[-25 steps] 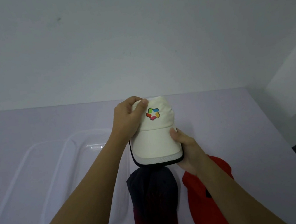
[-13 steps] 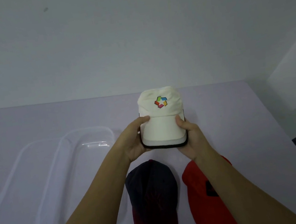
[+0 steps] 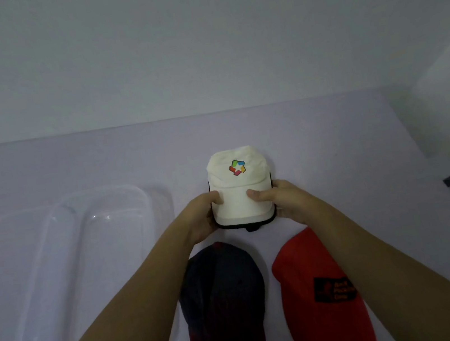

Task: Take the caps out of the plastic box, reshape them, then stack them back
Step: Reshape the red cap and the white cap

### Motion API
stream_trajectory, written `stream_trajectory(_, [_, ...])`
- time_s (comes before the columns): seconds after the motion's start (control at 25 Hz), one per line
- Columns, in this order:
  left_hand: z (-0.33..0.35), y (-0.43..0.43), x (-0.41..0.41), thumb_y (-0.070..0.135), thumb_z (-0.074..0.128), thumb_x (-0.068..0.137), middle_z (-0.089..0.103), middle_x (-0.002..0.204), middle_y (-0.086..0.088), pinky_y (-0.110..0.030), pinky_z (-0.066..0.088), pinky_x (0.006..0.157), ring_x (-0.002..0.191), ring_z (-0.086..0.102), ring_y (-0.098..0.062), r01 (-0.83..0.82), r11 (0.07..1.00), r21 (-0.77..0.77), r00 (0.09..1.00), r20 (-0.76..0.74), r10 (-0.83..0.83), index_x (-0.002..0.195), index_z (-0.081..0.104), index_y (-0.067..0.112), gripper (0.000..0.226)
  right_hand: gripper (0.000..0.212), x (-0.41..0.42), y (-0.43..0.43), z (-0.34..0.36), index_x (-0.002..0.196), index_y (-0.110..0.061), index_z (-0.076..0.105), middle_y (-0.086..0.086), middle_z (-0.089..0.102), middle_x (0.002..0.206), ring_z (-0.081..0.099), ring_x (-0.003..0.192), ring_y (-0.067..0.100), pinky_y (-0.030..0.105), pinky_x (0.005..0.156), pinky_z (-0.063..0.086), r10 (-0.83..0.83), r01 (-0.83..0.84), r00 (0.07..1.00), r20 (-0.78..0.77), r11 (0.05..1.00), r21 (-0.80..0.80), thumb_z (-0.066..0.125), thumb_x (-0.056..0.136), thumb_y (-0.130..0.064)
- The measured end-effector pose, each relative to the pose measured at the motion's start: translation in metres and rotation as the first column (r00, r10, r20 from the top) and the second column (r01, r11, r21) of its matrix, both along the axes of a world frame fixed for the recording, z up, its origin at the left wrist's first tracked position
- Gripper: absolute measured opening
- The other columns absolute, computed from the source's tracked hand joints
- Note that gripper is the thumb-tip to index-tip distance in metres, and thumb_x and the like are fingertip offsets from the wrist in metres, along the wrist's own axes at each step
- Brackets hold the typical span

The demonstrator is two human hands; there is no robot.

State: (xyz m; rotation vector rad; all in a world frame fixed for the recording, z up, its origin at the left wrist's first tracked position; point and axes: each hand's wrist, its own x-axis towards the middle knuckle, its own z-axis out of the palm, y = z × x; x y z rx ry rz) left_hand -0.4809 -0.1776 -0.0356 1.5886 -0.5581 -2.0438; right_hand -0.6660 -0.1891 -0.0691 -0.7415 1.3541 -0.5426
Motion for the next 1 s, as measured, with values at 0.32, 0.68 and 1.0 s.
stream_trajectory(0.32, [-0.048, -0.015, -0.008, 0.045, 0.052, 0.065, 0.052, 0.12, -0.01, -0.045, 0.045, 0.096, 0.11, 0.05, -0.03, 0.352, 0.934, -0.061, 0.743, 0.625, -0.239, 0.125, 0.042, 0.008, 0.072, 0.088, -0.012, -0.005, -0.027, 0.138, -0.021, 0.038, 0.009, 0.034, 0.143, 0.035, 0.133, 0.028, 0.043, 0.105, 0.038, 0.166, -0.202, 0.841, -0.515, 0.979, -0.014, 0.077, 0.065, -0.05])
stream_trajectory(0.68, [-0.042, -0.044, 0.017, 0.022, 0.048, 0.093, 0.044, 0.128, 0.01, -0.035, 0.049, 0.092, 0.111, 0.051, -0.02, 0.28, 0.777, -0.564, 0.835, 0.542, 0.093, 0.129, 0.049, 0.026, 0.036, 0.05, -0.027, -0.022, -0.011, 0.14, -0.018, 0.033, 0.0, 0.037, 0.145, 0.047, 0.123, 0.022, 0.033, 0.099, 0.042, -0.05, -0.192, 0.882, -0.469, 0.87, -0.453, 0.05, 0.094, -0.023])
stream_trajectory(1.0, [-0.045, -0.066, 0.015, 0.032, 0.047, 0.095, 0.057, 0.101, 0.0, -0.023, 0.046, 0.067, 0.082, 0.055, -0.016, 0.491, 0.717, -0.495, 0.805, 0.571, -0.157, 0.108, 0.053, 0.017, 0.021, 0.027, -0.003, -0.045, -0.011, 0.115, -0.009, 0.053, 0.009, 0.051, 0.114, 0.051, 0.094, 0.017, 0.026, 0.078, 0.039, 0.036, -0.339, 0.811, -0.583, 0.841, -0.421, 0.045, 0.096, -0.026])
